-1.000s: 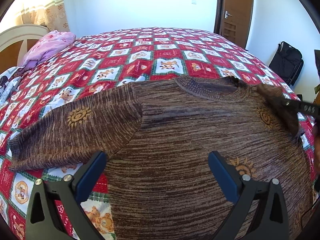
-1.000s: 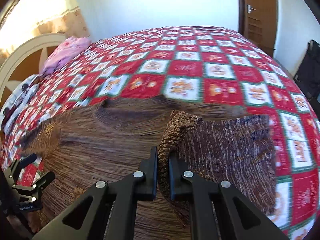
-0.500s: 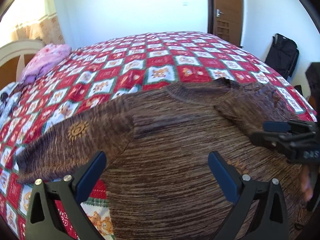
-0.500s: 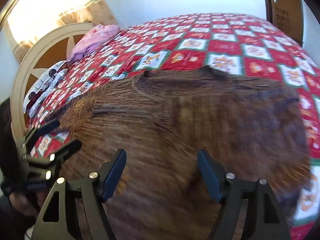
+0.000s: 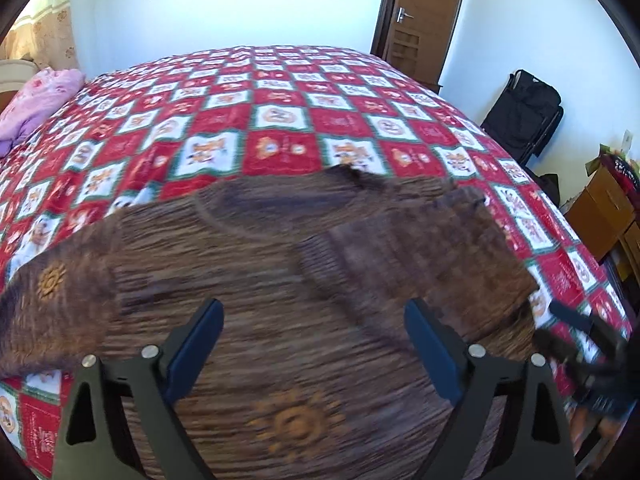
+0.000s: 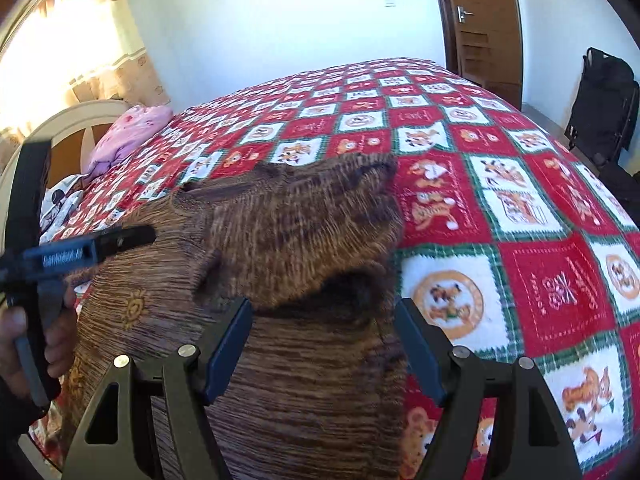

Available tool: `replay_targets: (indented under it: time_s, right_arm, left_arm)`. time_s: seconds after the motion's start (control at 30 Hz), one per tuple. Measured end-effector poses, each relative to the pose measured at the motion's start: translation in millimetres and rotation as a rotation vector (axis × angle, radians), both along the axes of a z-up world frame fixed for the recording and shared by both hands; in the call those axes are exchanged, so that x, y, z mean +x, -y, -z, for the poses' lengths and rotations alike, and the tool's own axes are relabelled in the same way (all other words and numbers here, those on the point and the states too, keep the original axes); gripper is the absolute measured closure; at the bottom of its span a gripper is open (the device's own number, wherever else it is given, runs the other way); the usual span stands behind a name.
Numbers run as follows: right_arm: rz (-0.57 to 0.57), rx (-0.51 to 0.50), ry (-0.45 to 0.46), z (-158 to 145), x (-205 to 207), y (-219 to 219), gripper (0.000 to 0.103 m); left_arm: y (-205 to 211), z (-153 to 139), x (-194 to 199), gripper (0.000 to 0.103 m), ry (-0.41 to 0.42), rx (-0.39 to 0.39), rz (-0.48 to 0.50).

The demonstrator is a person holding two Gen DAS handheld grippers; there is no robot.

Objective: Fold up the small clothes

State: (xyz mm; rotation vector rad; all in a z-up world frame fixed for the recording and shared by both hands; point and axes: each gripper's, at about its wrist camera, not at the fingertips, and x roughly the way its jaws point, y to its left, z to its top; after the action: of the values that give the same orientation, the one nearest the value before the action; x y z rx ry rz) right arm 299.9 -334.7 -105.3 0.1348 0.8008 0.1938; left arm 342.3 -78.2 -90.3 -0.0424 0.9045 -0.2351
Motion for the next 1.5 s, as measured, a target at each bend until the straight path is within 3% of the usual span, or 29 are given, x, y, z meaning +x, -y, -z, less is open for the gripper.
replay_targets:
  time_s: [0.13,0.3,0.43,0.53,0.63,0.87,0.97,1.03,1.07,1.1,1.17,1.3,1.5]
  right_arm:
    - [0.007,0.014,-0.002,9.6,-1.3,1.4,0.029]
    - [0.017,0.032,0.000,16.4,-6.3,6.6,0.029]
    - [0.028,0.019,0.021,13.8,-10.0,11.9,0.029]
    - [0.034,0.030,0.026,12.9,-10.2,14.0,0.029]
    - [0.036,0.028,0.021,17.4,-9.2,12.4,0.029]
    - [0.053,0.023,0.014,25.4,-10.3,12.2,0.029]
    - [0.065,0.032,0.019,26.6,-11.0,15.2,0.029]
    - [0.068,0.038,0.016,28.7,-10.9,16.6,0.029]
    - [0.068,0.041,0.013,29.5,-10.7,17.1,0.029]
    - [0.068,0.045,0.009,30.1,-10.3,17.5,0.029]
    - [0.069,0.053,0.005,31.2,-10.0,18.7,0.029]
    - [0.069,0.050,-0.002,33.4,-9.5,17.9,0.029]
    - [0.071,0.023,-0.003,34.8,-9.2,14.3,0.029]
  left_arm:
    - [29.7,2.4,5.8,0.008,-0.012,0.026,0.018]
    - [64.1,26.5,-3.7,0.008,-0.015,0.257,0.058]
    - [45.8,34.3,-12.8,0.008,-0.016,0.353,0.006]
    - [11.9,35.9,-19.3,0.008,-0.009,0.401,-0.094]
    - [-8.7,36.9,-23.4,0.008,-0.008,0.374,-0.126]
    - [-0.7,37.4,-12.7,0.013,-0.107,0.038,-0.042]
    - [16.7,46.8,3.5,0.028,-0.153,0.010,-0.035]
    - [25.5,48.7,6.7,0.030,-0.135,0.025,-0.044]
    - [28.9,48.6,9.3,0.046,-0.123,0.031,-0.039]
    - [30.9,47.5,11.8,0.075,-0.117,0.040,-0.038]
    - [28.1,42.3,15.2,0.096,-0.114,0.012,-0.019]
    - [10.5,23.0,11.0,0.097,-0.021,0.021,-0.045]
    - [-4.3,30.7,13.6,0.095,-0.053,-0.044,-0.050]
